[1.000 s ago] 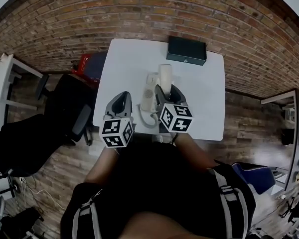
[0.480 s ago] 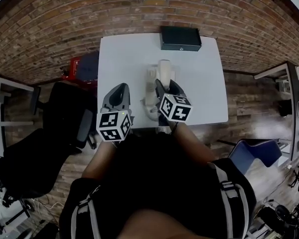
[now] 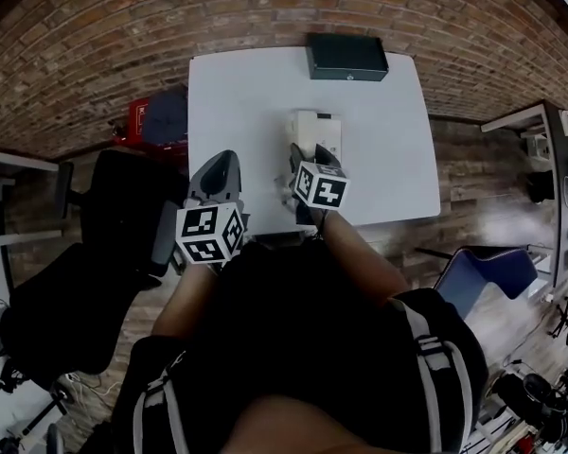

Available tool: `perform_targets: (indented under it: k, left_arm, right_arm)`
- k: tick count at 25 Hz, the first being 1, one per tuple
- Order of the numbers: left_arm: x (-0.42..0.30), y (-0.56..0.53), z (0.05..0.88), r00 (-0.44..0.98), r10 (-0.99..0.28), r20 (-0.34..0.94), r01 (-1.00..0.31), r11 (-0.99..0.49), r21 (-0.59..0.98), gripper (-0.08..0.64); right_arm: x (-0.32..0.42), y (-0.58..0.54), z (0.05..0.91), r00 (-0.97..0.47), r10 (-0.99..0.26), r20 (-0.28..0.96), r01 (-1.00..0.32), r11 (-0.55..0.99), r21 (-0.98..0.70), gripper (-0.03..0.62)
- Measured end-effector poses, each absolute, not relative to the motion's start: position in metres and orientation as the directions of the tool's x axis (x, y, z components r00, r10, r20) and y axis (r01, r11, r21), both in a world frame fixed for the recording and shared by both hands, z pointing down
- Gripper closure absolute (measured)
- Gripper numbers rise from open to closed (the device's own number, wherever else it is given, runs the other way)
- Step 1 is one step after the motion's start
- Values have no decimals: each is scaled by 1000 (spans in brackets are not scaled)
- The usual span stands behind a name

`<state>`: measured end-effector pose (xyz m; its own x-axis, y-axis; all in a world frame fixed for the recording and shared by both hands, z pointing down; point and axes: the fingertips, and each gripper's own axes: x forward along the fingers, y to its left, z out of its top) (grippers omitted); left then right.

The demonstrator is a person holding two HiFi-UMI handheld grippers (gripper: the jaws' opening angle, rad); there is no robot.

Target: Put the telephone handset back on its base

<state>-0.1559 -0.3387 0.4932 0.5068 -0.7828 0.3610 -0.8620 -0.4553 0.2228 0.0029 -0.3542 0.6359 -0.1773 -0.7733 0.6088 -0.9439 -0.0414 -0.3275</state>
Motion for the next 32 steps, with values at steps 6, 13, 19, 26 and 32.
perform_targets:
  k: [6, 13, 19, 26, 32]
  left_arm:
    - [-172, -346, 497, 505, -777, 376, -863, -454, 222, 548]
    - [-175, -350, 501, 509, -770, 384, -860, -461, 217, 548]
    - [-184, -351, 502, 498, -777, 386, -867, -448, 218, 548]
    - [-191, -354, 504, 487, -782, 388, -873, -433, 224, 548]
    - [-193, -354, 502, 479, -786, 392, -878, -428, 215, 548]
  right_arm:
    - [-4, -359, 662, -130, -732, 668, -958, -81, -276, 390]
    - [-2, -362, 684, -103, -697, 709, -963, -108, -246, 390]
    - [-3, -365, 694, -88, -674, 733, -972, -102, -210, 390]
    - [-5, -370, 700, -72, -657, 751, -980, -95, -177, 390]
    - [0, -373, 704, -38, -632, 774, -986, -102, -132, 390]
